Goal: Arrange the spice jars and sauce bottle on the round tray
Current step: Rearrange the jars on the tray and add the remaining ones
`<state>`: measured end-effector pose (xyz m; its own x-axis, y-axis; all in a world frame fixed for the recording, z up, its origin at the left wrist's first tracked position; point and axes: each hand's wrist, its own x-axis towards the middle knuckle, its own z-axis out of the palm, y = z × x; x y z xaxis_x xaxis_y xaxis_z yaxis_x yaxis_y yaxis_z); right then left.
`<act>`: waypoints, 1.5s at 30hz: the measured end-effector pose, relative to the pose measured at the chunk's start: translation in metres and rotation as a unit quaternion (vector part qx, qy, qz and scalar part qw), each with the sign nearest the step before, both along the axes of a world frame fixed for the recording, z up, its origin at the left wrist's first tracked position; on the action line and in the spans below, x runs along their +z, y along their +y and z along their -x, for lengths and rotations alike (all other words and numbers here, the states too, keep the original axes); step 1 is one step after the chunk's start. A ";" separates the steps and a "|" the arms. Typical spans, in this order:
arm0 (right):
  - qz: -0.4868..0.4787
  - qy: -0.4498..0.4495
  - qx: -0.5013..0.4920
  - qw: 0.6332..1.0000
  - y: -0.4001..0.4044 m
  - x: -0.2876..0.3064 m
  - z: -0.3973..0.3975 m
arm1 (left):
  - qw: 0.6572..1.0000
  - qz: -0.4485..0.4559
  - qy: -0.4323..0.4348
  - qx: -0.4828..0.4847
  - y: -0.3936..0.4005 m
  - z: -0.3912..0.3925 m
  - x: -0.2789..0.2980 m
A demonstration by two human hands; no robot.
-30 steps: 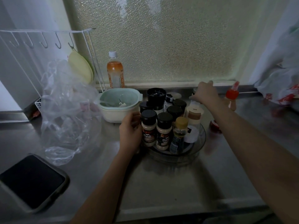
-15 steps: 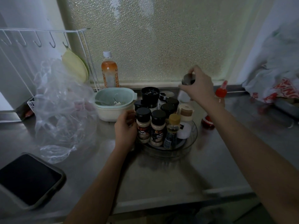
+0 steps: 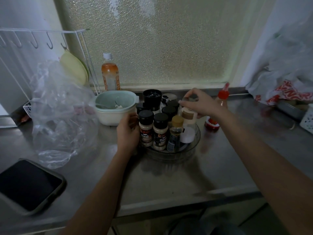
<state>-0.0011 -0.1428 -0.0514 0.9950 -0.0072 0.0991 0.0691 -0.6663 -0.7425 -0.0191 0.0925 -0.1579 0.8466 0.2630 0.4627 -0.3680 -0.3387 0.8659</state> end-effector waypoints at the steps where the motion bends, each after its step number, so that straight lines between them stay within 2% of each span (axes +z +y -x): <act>1: -0.006 0.015 0.012 1.000 0.001 0.000 0.001 | 1.000 -0.006 -0.001 -0.002 0.000 0.001 0.001; 4: -0.005 0.041 0.050 0.998 0.004 0.001 0.003 | 1.000 -0.006 -0.007 -0.008 -0.001 0.004 0.003; 6: 0.021 0.017 0.050 0.998 0.005 -0.002 0.005 | 1.000 -0.008 -0.011 -0.010 -0.001 0.004 0.003; 9: 0.070 -0.171 -0.022 0.982 0.007 -0.020 0.018 | 0.999 -0.027 -0.014 -0.022 0.001 0.004 0.002; 11: 0.009 -0.252 -0.070 0.965 0.012 -0.039 0.037 | 0.997 -0.059 -0.020 -0.036 0.005 0.006 0.001; 12: -0.039 -0.258 -0.087 0.961 0.015 -0.048 0.047 | 0.996 -0.072 -0.020 -0.044 0.007 0.007 0.001; 14: -0.138 -0.210 -0.097 0.963 0.020 -0.069 0.065 | 0.995 -0.076 -0.015 -0.066 0.008 0.012 0.004; 16: -0.168 -0.167 -0.099 0.966 0.023 -0.087 0.074 | 0.993 -0.071 -0.010 -0.096 0.009 0.017 0.007; 20: -0.138 -0.150 -0.110 0.973 0.016 -0.100 0.067 | 0.983 -0.129 0.022 -0.130 0.009 0.022 0.013; 23: -0.131 -0.139 -0.102 0.976 0.011 -0.098 0.059 | 0.979 -0.161 0.026 -0.121 0.007 0.022 0.012; 33: -0.127 -0.167 -0.116 0.971 0.014 -0.108 0.063 | 0.979 -0.164 0.051 -0.112 0.012 0.011 0.006; 34: -0.118 -0.166 -0.115 0.972 0.014 -0.108 0.063 | 0.979 -0.140 0.068 -0.131 0.012 0.013 0.007; 36: -0.102 -0.167 -0.113 0.974 0.015 -0.108 0.064 | 0.970 -0.029 0.121 -0.210 0.011 0.023 0.017; 38: -0.093 -0.177 -0.114 0.973 0.014 -0.108 0.066 | 0.939 0.050 0.157 -0.302 0.015 0.029 0.026; 40: -0.096 -0.185 -0.115 0.971 0.014 -0.108 0.066 | 0.907 0.037 0.183 -0.377 0.023 0.031 0.031; 42: -0.099 -0.189 -0.109 0.971 0.014 -0.108 0.067 | 0.896 -0.005 0.199 -0.397 0.026 0.034 0.032; 45: -0.093 -0.193 -0.108 0.971 0.014 -0.109 0.066 | 0.930 -0.053 0.167 -0.324 0.017 0.034 0.028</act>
